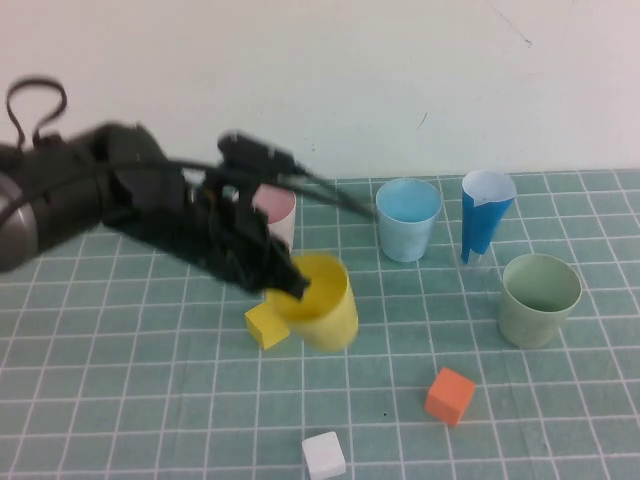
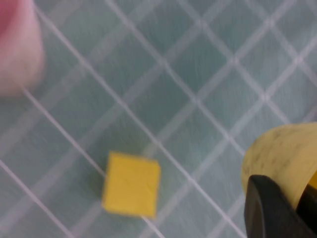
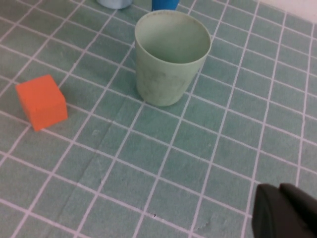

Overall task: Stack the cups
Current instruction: Place the yellow cup on the pink cup

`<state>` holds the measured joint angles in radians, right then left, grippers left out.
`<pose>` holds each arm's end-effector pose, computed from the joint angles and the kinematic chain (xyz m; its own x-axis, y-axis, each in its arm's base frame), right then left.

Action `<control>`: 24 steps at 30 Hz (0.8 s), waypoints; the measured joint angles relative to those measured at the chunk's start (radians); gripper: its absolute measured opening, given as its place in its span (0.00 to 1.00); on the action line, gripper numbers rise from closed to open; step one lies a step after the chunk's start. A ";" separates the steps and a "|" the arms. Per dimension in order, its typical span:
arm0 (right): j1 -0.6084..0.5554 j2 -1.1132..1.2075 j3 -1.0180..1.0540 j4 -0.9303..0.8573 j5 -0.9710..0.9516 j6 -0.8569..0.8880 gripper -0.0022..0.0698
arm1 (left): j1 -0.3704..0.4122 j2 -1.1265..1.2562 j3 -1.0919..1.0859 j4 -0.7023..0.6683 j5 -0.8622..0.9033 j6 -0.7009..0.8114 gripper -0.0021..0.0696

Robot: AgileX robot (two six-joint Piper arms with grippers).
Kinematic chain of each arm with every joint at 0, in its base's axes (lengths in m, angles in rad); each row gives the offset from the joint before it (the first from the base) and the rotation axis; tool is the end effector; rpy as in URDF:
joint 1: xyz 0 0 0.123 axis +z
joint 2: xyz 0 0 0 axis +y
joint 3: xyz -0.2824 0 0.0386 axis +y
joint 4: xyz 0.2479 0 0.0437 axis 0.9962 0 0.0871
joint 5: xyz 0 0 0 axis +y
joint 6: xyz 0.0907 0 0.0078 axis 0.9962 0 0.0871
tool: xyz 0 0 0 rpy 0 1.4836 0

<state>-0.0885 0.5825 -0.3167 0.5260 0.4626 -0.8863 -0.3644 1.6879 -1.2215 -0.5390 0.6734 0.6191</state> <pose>0.1113 0.0107 0.2385 -0.4661 -0.3461 -0.8142 -0.3097 0.9259 -0.2162 0.3263 -0.1557 0.2549 -0.6718 0.4395 -0.5962 0.6363 0.7546 -0.1606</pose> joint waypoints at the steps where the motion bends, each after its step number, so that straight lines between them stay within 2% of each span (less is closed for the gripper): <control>1: 0.000 0.000 0.000 0.000 0.000 0.000 0.03 | 0.000 -0.004 -0.047 0.028 0.003 -0.025 0.05; 8: 0.000 0.000 0.000 0.000 -0.001 0.000 0.03 | 0.014 0.036 -0.344 0.388 -0.029 -0.306 0.04; 10: 0.000 0.000 0.000 0.000 -0.002 0.000 0.03 | 0.032 0.070 -0.404 0.454 -0.022 -0.351 0.04; 18: 0.000 0.000 0.000 0.005 -0.003 0.000 0.03 | 0.070 0.236 -0.513 0.529 0.020 -0.389 0.04; 24: 0.000 0.000 0.000 0.007 -0.003 0.000 0.03 | 0.072 0.320 -0.530 0.539 -0.031 -0.390 0.04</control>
<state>-0.0885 0.5825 -0.3167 0.5326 0.4597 -0.8863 -0.2927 2.0076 -1.7516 0.0000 0.6424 0.2293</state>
